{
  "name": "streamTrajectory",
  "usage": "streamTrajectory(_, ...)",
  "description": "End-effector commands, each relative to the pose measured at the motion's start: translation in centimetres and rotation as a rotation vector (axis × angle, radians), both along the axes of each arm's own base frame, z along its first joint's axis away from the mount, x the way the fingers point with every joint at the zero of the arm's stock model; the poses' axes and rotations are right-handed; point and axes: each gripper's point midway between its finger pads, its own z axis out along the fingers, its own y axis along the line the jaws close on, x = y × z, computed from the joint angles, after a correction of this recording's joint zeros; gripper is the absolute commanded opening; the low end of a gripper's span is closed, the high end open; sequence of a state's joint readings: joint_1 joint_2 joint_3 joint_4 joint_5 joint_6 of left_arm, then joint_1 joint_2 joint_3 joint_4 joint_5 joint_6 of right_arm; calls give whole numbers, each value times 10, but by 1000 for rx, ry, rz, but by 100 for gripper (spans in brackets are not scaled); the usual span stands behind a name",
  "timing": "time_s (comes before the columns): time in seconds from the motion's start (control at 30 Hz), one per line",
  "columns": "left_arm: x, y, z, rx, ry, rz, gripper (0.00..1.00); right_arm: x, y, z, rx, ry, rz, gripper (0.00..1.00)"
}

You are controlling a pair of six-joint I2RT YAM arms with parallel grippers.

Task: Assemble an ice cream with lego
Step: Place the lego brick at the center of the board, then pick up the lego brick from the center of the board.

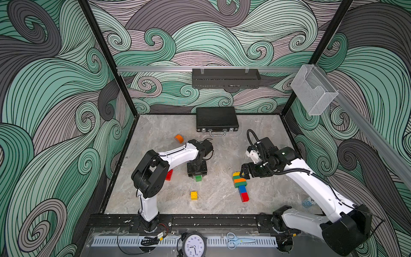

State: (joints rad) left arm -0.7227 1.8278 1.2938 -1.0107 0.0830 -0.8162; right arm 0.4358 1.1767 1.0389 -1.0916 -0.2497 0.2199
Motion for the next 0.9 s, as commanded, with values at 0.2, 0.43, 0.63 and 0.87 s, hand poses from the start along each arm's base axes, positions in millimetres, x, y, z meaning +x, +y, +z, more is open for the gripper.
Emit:
streamTrajectory(0.2,-72,24,39,22,24,-21,56,-11,-1,15,28,8,17,99)
streamTrajectory(0.43,-90,25,21,30,-21,42,69,-11,-3,15,26,0,13,99)
streamTrajectory(0.63,-76,7,13,24,-41,18,71,-15,-7,17,17,-12,-2,99)
streamTrajectory(0.87,-83,13,-11,53,-4,47,66,-21,-13,31,13,-26,-21,99)
